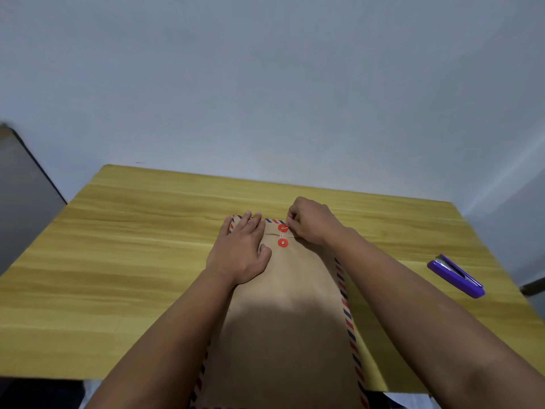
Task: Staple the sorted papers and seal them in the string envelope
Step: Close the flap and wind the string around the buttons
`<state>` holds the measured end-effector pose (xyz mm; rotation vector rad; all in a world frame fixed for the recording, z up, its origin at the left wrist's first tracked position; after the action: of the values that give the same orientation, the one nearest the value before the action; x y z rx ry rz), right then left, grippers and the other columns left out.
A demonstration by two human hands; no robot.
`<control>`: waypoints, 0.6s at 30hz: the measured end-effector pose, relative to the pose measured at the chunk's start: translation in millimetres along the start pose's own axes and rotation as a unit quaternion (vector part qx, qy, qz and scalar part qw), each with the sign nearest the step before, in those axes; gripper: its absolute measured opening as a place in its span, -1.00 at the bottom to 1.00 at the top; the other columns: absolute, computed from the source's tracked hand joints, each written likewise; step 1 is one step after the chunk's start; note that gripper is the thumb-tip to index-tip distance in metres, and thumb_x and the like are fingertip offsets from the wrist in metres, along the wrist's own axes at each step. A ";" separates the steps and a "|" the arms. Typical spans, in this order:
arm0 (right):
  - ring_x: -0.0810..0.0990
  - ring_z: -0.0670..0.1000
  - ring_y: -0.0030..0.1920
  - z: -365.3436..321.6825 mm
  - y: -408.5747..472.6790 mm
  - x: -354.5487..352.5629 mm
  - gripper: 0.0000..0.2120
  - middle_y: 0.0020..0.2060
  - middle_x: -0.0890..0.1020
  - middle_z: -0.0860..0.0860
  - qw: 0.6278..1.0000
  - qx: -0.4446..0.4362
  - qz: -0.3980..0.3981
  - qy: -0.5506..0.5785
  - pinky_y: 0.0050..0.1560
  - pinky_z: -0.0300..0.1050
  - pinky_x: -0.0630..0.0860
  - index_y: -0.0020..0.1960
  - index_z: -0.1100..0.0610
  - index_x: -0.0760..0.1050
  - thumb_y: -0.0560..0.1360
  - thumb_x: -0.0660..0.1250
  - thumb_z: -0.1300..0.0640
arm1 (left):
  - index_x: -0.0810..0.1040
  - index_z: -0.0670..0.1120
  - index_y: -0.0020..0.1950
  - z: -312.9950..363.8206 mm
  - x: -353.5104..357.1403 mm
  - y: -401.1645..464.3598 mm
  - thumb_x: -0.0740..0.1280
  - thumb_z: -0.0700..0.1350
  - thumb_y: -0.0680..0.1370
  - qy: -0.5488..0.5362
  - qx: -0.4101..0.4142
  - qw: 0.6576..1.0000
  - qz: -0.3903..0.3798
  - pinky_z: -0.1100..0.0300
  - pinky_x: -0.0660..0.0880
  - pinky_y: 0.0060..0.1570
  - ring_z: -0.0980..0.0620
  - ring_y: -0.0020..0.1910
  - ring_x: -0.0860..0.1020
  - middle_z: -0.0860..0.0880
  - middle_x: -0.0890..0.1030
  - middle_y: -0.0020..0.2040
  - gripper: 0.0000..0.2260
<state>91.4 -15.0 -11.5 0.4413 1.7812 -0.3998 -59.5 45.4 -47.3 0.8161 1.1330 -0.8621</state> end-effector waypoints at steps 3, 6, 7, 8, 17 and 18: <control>0.61 0.02 0.05 5.6 -0.5 2.0 -0.85 0.03 0.61 -0.05 0.999 0.004 0.017 0.041 0.17 0.12 0.51 -0.05 0.07 0.66 0.61 0.37 0.03 | 0.14 -0.06 0.67 0.3 -0.3 -0.3 0.01 0.09 0.61 0.002 0.002 1.000 0.001 -0.11 -0.14 0.62 0.07 0.66 -0.05 0.01 0.09 0.68 -0.38; 0.61 -0.01 0.05 12.1 1.7 5.4 -0.86 -0.02 0.63 -0.13 0.996 0.023 0.015 0.086 0.21 0.17 0.50 -0.06 0.03 0.68 0.60 0.40 0.01 | 0.15 -0.07 0.66 0.0 -0.1 0.1 0.02 0.09 0.60 0.002 0.002 1.000 0.002 -0.11 -0.13 0.62 0.07 0.66 -0.03 0.01 0.10 0.68 -0.38; 0.61 -0.02 0.06 13.0 2.9 5.9 -0.86 -0.03 0.64 -0.14 0.995 0.028 0.013 0.094 0.23 0.18 0.49 -0.08 0.01 0.69 0.59 0.41 0.00 | 0.15 -0.07 0.66 -0.1 -0.1 0.1 0.02 0.09 0.61 0.002 0.001 1.000 0.001 -0.12 -0.13 0.62 0.08 0.66 -0.04 0.01 0.10 0.68 -0.38; 0.61 -0.02 0.06 13.1 3.6 6.0 -0.85 -0.05 0.64 -0.16 0.994 0.032 0.011 0.100 0.24 0.17 0.47 -0.09 0.00 0.70 0.59 0.41 -0.01 | 0.14 -0.07 0.66 0.2 -0.2 -0.2 0.02 0.09 0.61 0.002 0.001 1.000 0.000 -0.12 -0.13 0.62 0.08 0.66 -0.04 0.02 0.09 0.68 -0.38; 0.65 -0.06 0.00 20.1 9.4 13.5 -0.83 -0.18 0.72 -0.20 0.983 0.066 0.023 0.170 0.20 0.16 0.52 -0.19 -0.02 0.70 0.53 0.46 -0.06 | 0.14 -0.06 0.66 0.9 -0.6 -0.1 0.02 0.09 0.60 -0.002 0.001 1.000 0.001 -0.11 -0.13 0.62 0.08 0.66 -0.05 0.02 0.09 0.68 -0.38; 0.66 -0.06 -0.01 22.2 9.2 13.0 -0.82 -0.18 0.72 -0.20 0.980 0.067 0.031 0.183 0.18 0.17 0.55 -0.21 -0.03 0.69 0.51 0.46 -0.07 | 0.15 -0.06 0.66 0.9 -0.7 -0.2 0.02 0.08 0.60 -0.005 0.000 1.000 0.002 -0.11 -0.13 0.62 0.08 0.66 -0.05 0.02 0.09 0.68 -0.38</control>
<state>111.6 -16.7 -29.9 0.7000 2.0967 -0.4164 -59.4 44.7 -46.5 0.8119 1.1217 -0.8618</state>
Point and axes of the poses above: each hand's wrist, its own y-axis towards the middle knuckle, its own x-axis out of the palm, z = x × y, the point moved 9 cm from there along y, towards the middle knuckle
